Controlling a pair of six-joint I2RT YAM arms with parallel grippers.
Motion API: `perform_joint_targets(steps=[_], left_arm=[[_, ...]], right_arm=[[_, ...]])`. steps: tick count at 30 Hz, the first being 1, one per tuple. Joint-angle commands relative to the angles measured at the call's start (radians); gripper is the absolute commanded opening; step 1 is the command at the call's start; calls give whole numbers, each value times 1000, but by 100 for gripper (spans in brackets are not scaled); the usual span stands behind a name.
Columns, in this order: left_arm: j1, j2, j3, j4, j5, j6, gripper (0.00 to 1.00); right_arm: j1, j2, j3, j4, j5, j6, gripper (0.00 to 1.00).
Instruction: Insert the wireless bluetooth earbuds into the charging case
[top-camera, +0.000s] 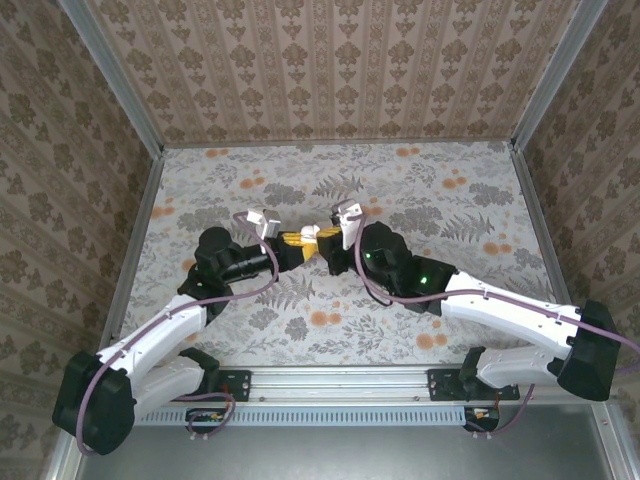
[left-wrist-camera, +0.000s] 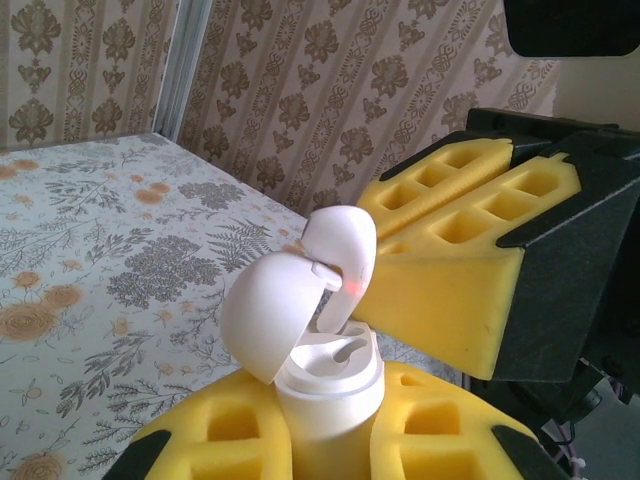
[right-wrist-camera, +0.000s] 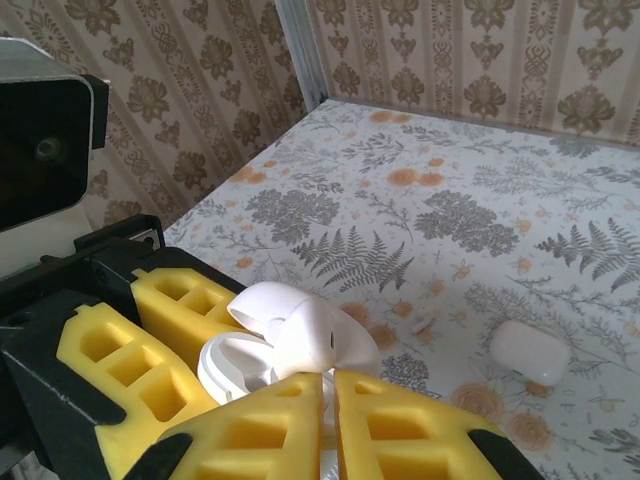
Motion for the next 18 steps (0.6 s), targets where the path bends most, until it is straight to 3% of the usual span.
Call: perform_joint_targets(steps=[1,8,18], left_arm=[[-9,-37,6,29,1,15,0],[-9,-43,-5,26,-4,35,0],[-9,-37,-20,47,-14,37,0]], right_arm=[[-14,-4,2,-19,-74,64,12],[-62,20,30,-63,-176,138,16],[-97,19,61,-117,-213,203,21]])
